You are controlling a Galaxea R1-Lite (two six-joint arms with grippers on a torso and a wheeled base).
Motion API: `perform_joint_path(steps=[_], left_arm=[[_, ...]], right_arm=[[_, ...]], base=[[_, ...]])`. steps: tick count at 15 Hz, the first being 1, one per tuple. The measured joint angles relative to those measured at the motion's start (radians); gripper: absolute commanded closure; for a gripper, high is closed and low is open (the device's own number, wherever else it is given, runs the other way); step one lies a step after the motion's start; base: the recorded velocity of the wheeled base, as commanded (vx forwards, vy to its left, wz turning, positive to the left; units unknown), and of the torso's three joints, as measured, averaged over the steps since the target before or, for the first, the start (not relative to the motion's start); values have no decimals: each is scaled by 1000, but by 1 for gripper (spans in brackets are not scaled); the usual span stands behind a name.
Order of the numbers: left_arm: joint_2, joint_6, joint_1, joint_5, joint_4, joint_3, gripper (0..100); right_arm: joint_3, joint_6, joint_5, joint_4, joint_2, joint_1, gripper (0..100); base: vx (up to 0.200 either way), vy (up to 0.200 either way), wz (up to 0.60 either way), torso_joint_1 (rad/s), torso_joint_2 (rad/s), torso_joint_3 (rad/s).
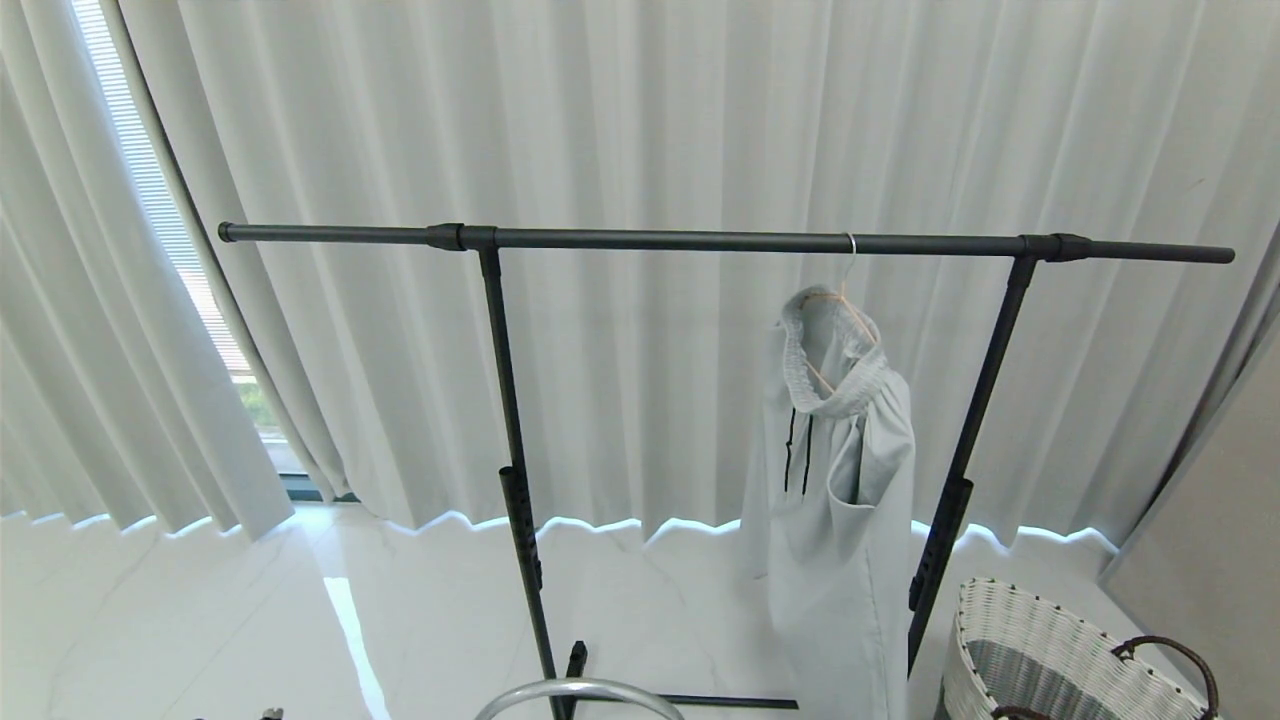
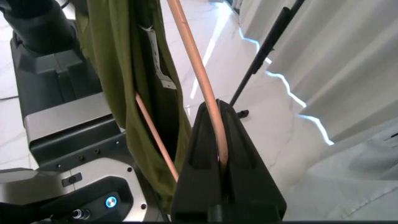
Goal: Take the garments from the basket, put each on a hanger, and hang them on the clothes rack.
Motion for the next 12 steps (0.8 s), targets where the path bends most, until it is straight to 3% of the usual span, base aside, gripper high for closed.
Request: perform_joint_path(steps=[5, 6, 12], left_arm=[[-2, 0, 1, 1, 0, 14, 100], [-2, 0, 1, 2, 0, 15, 100], [-2, 2, 50, 18, 2, 16, 100]], right_arm=[[-6, -1, 0, 0, 1, 1, 100], [-6, -3, 1, 1, 1, 1, 0], [-3, -7, -5, 0, 1, -24, 0]], base=[[0, 0, 0, 0, 0, 0], [0, 0, 0, 0, 0, 0], [0, 0, 0, 0, 0, 0]])
